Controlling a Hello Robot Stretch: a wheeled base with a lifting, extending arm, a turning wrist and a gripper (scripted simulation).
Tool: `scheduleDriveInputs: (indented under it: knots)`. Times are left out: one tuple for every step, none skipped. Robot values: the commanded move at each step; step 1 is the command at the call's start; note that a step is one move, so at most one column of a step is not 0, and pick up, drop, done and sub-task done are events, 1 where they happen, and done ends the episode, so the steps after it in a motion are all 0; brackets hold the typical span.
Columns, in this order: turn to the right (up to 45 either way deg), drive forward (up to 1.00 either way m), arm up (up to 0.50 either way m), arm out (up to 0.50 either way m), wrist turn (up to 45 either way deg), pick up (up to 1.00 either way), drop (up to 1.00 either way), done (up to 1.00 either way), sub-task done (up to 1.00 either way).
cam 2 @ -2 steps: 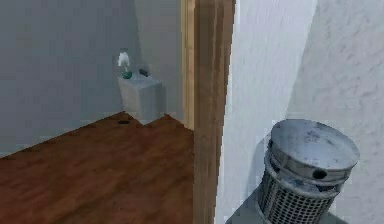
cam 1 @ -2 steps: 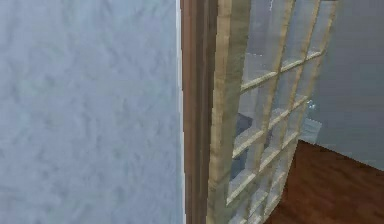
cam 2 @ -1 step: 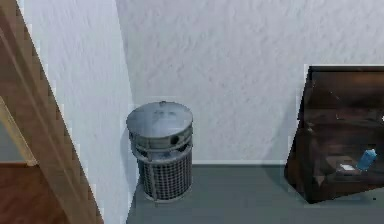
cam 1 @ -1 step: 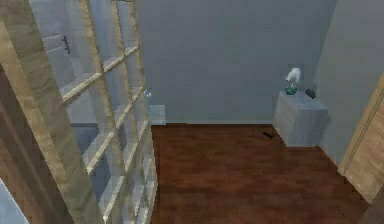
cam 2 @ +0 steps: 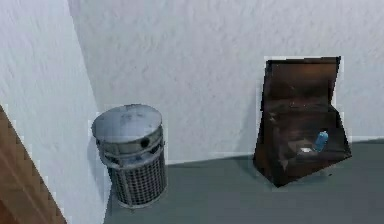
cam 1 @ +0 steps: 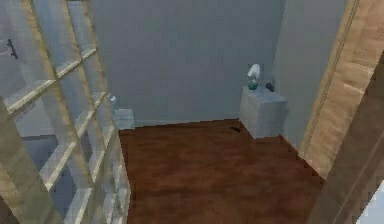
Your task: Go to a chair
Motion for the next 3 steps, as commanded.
scheduleDriveInputs:
  knots:
    - [0.0, 1.00, 0.00, 0.00, 0.0, 0.00, 0.00, 0.00, 0.00]
    - [3.0, 0.00, 0.00, 0.00, 0.0, 0.00, 0.00, 0.00, 0.00]
    - [0.0, 0.50, 0.00, 0.00, 0.0, 0.00, 0.00, 0.00, 0.00]
